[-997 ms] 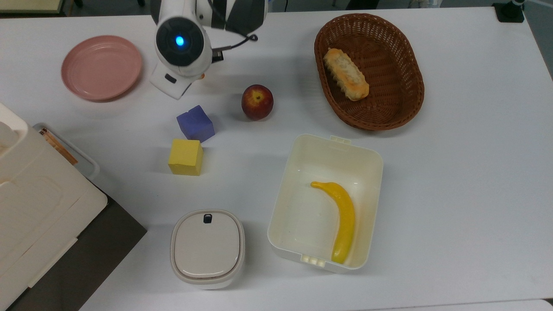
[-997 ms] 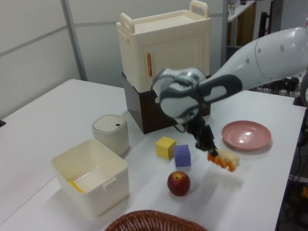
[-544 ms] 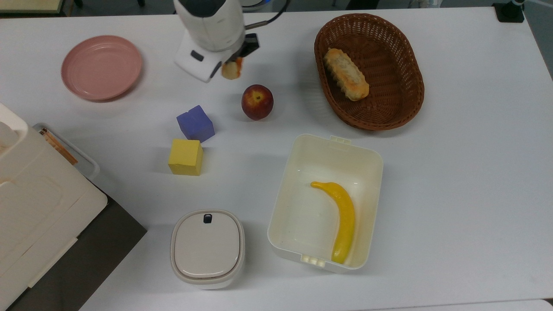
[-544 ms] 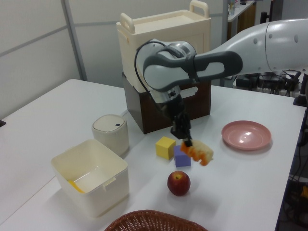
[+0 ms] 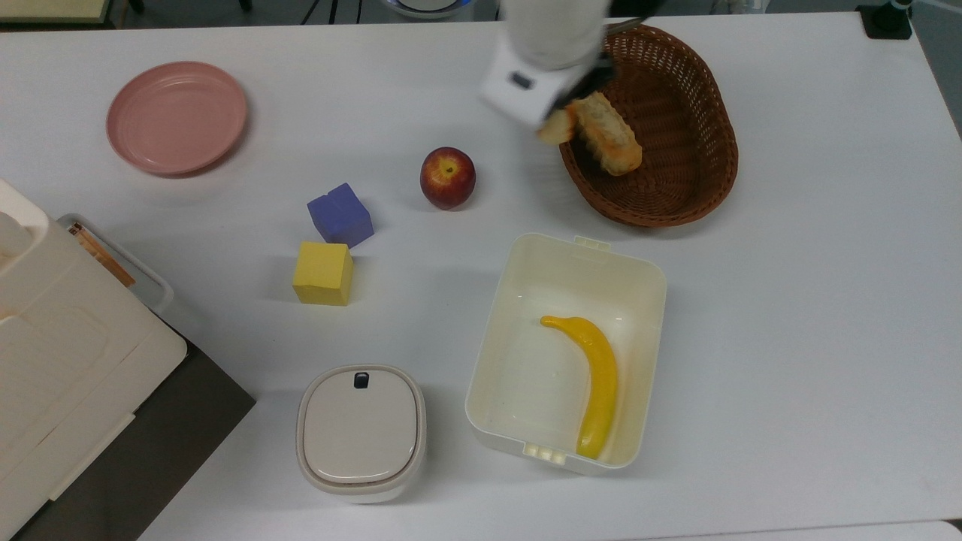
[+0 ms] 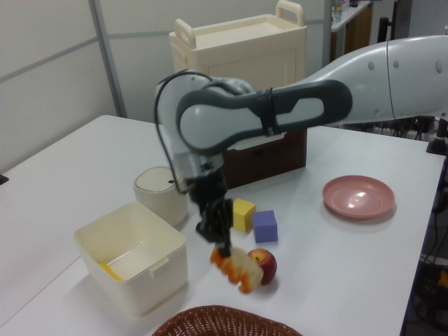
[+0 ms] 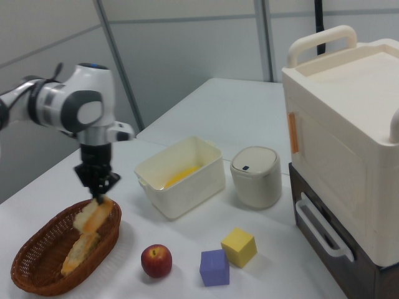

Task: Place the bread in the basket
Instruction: 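Carry the bread roll over the wicker basket, then lower the bread roll into the basket and open the gripper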

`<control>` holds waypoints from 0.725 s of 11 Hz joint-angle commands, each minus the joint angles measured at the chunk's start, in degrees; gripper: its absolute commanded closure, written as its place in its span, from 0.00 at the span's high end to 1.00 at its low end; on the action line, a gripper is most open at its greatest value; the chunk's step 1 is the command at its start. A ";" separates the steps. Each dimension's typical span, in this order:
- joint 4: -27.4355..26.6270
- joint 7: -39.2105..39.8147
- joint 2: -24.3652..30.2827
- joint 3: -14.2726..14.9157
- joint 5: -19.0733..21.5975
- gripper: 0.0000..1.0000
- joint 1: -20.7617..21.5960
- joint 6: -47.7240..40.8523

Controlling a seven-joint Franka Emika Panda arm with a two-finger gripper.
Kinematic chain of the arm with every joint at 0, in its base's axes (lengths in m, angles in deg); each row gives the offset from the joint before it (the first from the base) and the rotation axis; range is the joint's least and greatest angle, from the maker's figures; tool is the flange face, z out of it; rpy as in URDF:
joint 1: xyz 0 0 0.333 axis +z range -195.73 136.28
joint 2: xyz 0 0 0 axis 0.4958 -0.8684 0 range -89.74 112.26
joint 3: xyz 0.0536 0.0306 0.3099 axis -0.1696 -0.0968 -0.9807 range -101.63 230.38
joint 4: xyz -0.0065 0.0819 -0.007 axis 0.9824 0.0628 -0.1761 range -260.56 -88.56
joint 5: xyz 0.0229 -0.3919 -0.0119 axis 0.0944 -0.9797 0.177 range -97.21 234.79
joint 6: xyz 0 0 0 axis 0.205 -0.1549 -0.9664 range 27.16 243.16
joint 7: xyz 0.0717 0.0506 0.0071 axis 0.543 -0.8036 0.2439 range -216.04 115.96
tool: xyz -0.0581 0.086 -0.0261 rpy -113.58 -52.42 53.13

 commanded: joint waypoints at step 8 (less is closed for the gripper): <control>2.21 -1.78 2.56 -0.71 -6.49 1.00 -0.67 0.43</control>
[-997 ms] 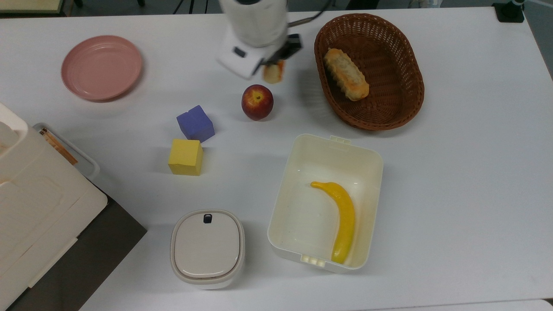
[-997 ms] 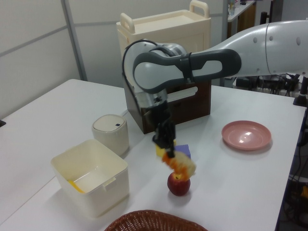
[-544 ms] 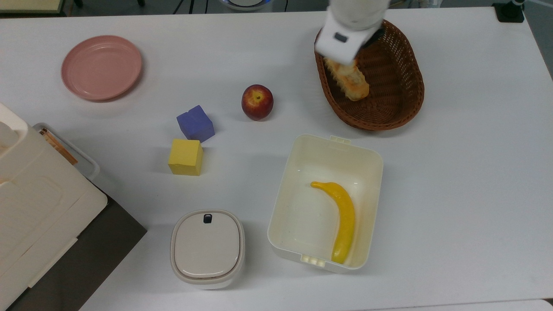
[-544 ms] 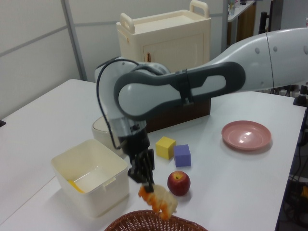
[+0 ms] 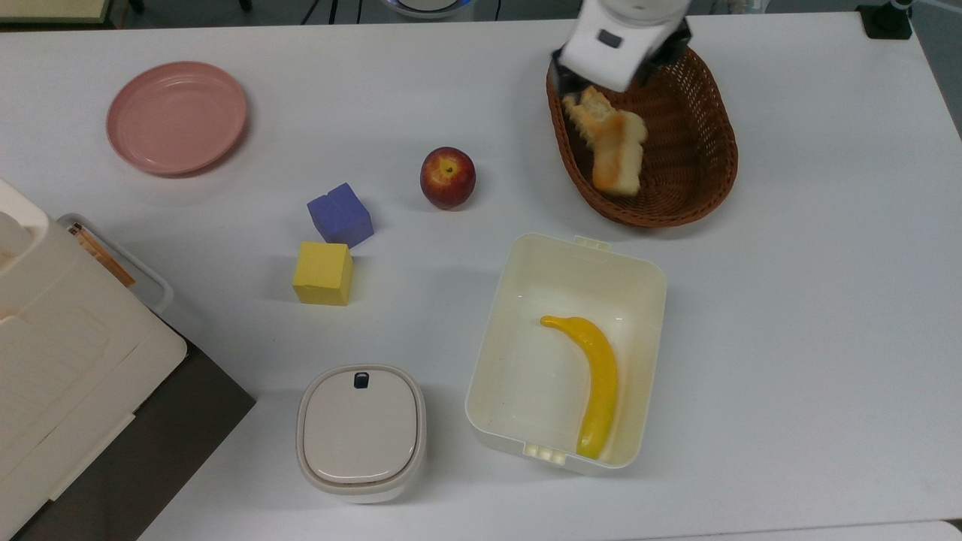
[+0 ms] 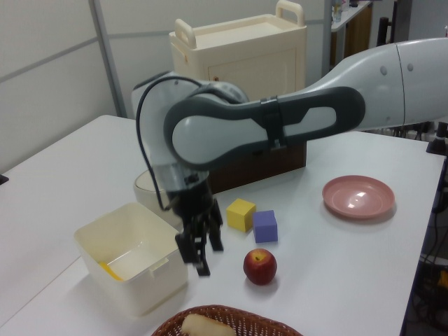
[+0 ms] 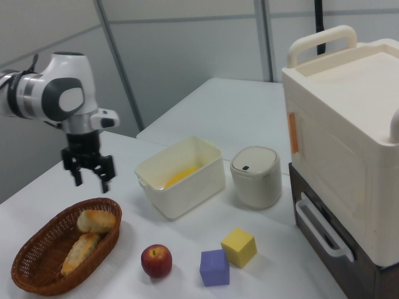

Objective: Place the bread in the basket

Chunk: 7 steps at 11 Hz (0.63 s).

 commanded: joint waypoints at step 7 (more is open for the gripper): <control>1.67 13.43 1.83 2.87 -11.34 1.00 -17.87 0.74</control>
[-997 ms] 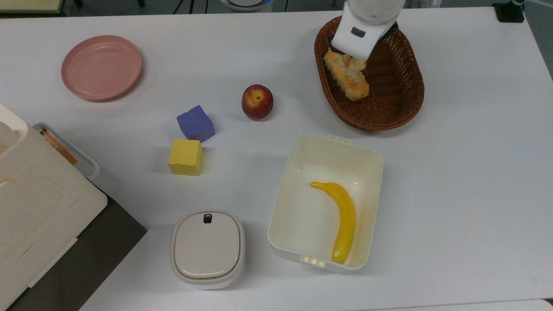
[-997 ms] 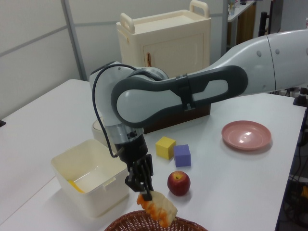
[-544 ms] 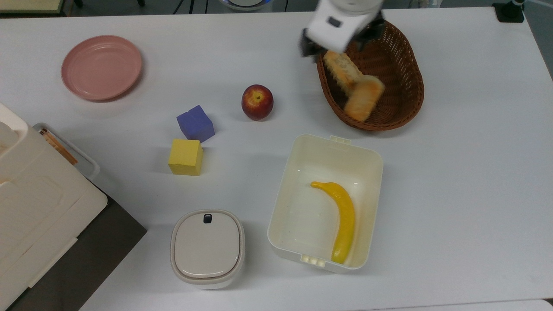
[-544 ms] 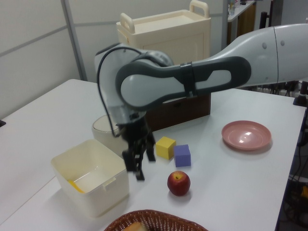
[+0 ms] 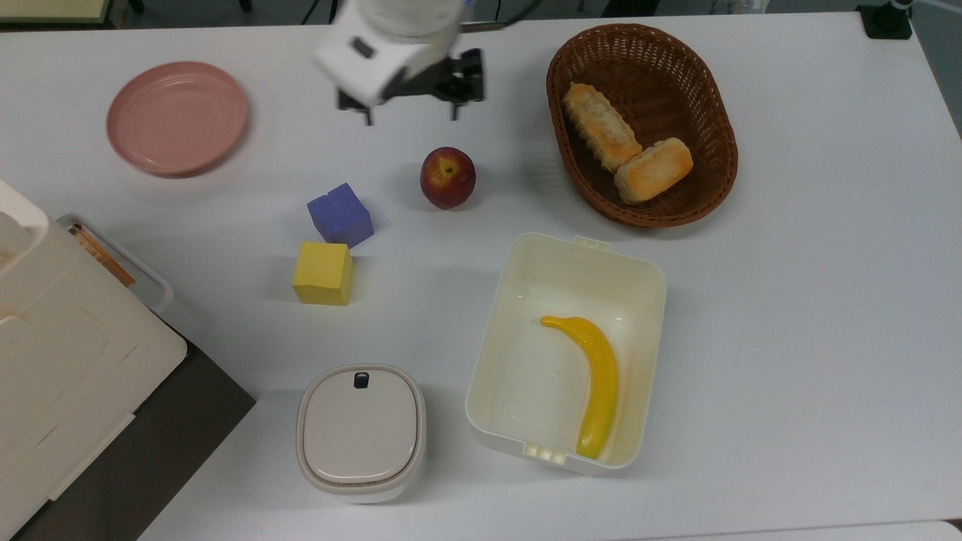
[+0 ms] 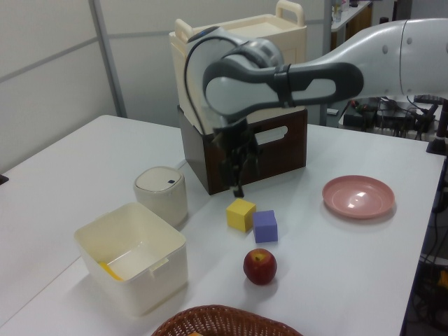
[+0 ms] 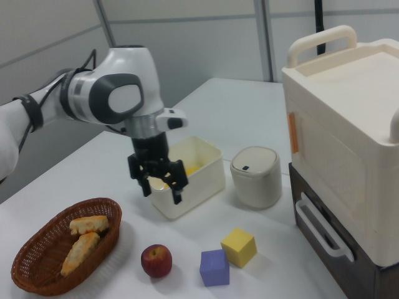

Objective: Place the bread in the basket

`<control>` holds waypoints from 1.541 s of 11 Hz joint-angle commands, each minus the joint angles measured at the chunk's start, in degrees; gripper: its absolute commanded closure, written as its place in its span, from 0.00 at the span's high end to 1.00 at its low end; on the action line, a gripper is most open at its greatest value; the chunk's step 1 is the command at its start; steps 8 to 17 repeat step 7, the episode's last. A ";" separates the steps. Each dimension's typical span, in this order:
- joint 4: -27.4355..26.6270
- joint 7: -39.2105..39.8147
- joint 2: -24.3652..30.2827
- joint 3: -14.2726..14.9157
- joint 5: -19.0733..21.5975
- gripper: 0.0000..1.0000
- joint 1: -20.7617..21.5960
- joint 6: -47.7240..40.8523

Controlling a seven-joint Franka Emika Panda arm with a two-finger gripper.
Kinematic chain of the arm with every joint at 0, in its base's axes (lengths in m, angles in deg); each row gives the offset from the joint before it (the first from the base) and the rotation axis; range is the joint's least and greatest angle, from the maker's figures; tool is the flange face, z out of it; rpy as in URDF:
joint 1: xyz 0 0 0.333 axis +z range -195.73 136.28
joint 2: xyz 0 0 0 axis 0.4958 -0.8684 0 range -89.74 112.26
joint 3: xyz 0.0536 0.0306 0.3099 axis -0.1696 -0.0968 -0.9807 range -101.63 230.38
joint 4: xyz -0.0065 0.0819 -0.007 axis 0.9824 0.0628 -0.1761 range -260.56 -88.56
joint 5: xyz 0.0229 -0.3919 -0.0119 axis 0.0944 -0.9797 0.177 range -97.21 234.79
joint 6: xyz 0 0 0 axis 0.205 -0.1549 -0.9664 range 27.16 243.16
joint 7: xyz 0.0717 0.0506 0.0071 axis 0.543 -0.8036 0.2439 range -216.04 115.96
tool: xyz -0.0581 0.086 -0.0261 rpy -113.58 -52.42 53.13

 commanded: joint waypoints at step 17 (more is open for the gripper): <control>1.35 11.44 4.55 7.73 0.46 1.00 -1.58 0.25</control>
